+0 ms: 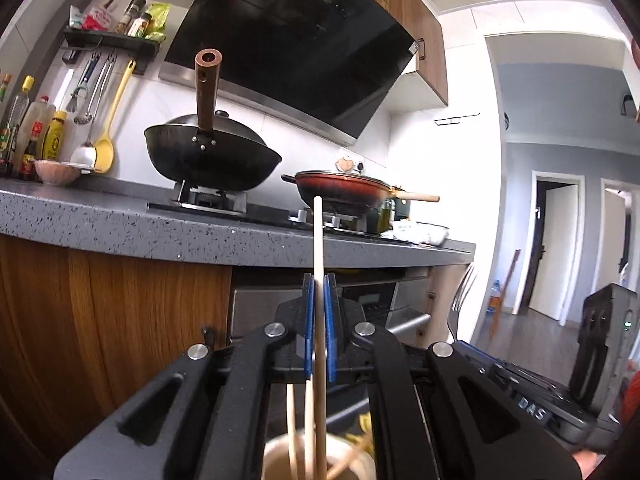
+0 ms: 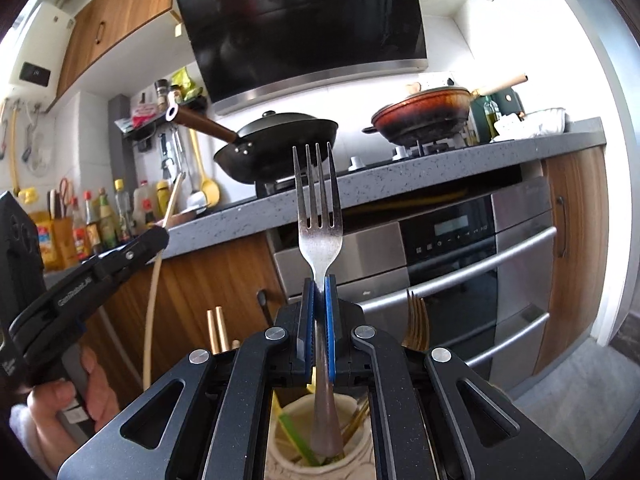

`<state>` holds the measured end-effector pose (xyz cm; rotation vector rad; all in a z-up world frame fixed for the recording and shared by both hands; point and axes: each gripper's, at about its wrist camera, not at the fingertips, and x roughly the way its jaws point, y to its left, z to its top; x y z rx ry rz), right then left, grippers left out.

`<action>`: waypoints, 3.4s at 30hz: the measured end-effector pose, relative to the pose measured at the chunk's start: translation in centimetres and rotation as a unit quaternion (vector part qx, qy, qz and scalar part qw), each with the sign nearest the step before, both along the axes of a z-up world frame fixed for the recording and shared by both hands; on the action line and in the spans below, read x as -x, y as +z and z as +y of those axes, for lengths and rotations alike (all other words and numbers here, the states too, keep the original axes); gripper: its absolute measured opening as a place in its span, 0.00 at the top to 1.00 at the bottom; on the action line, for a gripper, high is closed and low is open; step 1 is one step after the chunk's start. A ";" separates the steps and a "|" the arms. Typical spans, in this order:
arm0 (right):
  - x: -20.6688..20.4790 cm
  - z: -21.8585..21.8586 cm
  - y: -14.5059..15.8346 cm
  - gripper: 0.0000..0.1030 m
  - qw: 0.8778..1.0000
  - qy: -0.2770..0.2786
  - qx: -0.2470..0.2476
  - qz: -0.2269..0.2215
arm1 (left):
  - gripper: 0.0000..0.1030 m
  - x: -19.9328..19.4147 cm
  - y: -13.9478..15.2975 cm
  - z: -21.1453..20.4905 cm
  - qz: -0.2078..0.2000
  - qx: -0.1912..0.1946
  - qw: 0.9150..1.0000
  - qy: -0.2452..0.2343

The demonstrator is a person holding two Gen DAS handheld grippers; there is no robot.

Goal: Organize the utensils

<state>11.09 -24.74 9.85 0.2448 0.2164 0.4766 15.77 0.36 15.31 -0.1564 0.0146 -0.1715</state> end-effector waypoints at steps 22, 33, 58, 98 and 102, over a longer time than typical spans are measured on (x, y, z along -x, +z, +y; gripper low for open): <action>1.3 2.6 -5.8 0.94 0.990 0.051 0.106 0.077 | 0.95 2.0 -6.3 0.8 0.129 -0.053 0.990 -0.030; 0.4 2.8 -6.6 0.93 0.988 0.040 0.110 0.100 | 0.76 1.4 -7.4 0.6 0.147 -0.059 0.987 -0.038; 8.7 -0.6 -7.6 0.12 0.987 -0.036 0.143 0.058 | 0.11 11.1 -10.4 1.3 0.149 -0.080 0.985 0.028; 11.1 0.2 -8.4 0.05 0.984 -0.054 0.170 0.011 | 0.05 13.3 -12.9 -0.1 0.145 -0.121 0.980 0.058; 11.1 0.2 -8.4 0.05 0.984 -0.054 0.169 0.011 | 0.05 13.3 -12.9 -0.2 0.145 -0.121 0.980 0.059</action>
